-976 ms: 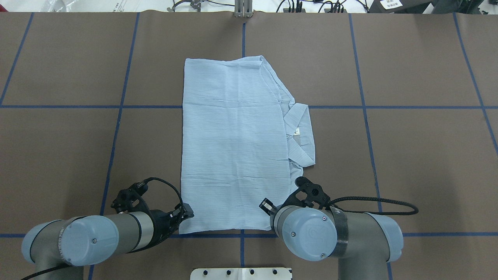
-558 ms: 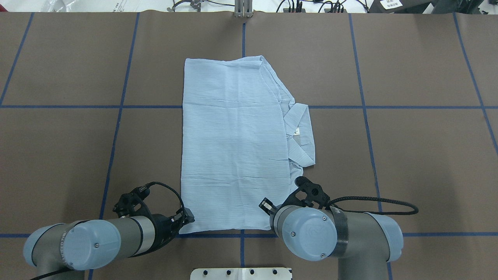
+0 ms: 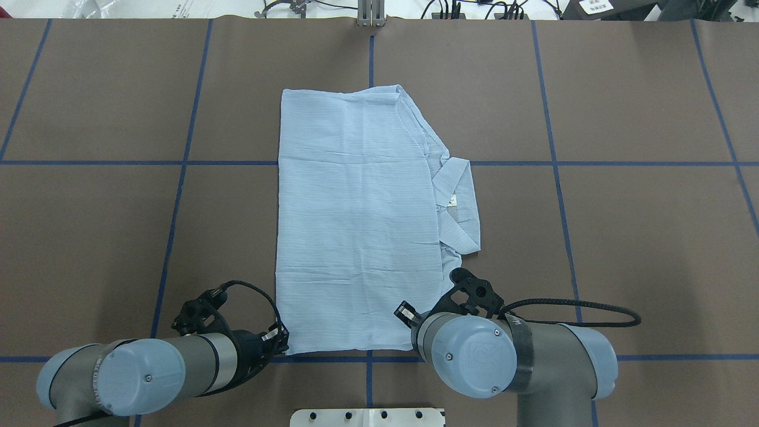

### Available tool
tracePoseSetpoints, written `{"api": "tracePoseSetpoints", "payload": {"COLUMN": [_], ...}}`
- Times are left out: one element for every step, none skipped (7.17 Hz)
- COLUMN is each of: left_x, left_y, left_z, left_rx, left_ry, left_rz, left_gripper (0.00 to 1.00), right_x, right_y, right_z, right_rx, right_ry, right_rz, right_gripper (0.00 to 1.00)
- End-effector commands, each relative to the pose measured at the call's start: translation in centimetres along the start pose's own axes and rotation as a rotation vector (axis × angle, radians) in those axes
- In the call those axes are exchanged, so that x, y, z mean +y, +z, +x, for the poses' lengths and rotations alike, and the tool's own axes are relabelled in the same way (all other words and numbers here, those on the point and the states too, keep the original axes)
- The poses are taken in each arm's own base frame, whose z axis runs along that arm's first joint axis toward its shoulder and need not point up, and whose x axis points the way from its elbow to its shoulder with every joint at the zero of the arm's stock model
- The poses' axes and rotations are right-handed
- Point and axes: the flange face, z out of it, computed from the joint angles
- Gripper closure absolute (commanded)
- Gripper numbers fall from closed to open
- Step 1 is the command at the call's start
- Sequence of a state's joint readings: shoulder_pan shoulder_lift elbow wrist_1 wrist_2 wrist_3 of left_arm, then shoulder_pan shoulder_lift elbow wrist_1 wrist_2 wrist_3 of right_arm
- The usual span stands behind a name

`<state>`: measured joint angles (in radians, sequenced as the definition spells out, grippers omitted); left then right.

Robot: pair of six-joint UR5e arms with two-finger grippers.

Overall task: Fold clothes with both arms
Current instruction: 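Lower the left gripper to the other near corner while the right gripper holds, then lift the near edge with both grippers and fold it toward the collar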

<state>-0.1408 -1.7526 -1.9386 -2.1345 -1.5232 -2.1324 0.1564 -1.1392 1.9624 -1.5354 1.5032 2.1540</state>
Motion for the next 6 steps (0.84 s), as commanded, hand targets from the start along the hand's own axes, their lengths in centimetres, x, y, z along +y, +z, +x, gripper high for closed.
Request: {"api": "tracePoseSetpoints", "payload": {"left_x": [0.1, 0.4, 1.1, 1.5, -2.4, -6.6], "left_y": [-1.3, -3.9, -7.0, -11.0, -13.5, -14.7], "left_z": [0.9, 1.9, 3.3, 5.2, 7.8, 9.8], "left_rx": [0.025, 0.064, 0.089, 0.15, 0.208, 0.205], "left_ry": [-0.007, -0.011, -0.012, -0.018, -0.043, -0.06], "left_rz": [-0.011, -0.032, -0.053, -0.083, -0.038, -0.036], "left_gripper": [1.0, 1.0, 1.0, 1.0, 1.0, 1.0], "right_x": [-0.1, -0.2, -0.7, -1.2, -2.5, -4.9], "right_y": [-0.1, -1.1, -3.4, -5.3, -6.5, -7.8], "right_z": [0.0, -0.1, -0.4, -0.9, -1.8, -3.3], "right_rx": [-0.002, -0.019, -0.058, -0.093, -0.123, -0.159], "right_ry": [0.002, 0.005, 0.018, 0.029, 0.048, 0.078], "right_rz": [0.0, -0.008, -0.025, -0.036, -0.028, -0.005], "right_gripper": [1.0, 1.0, 1.0, 1.0, 1.0, 1.0]}}
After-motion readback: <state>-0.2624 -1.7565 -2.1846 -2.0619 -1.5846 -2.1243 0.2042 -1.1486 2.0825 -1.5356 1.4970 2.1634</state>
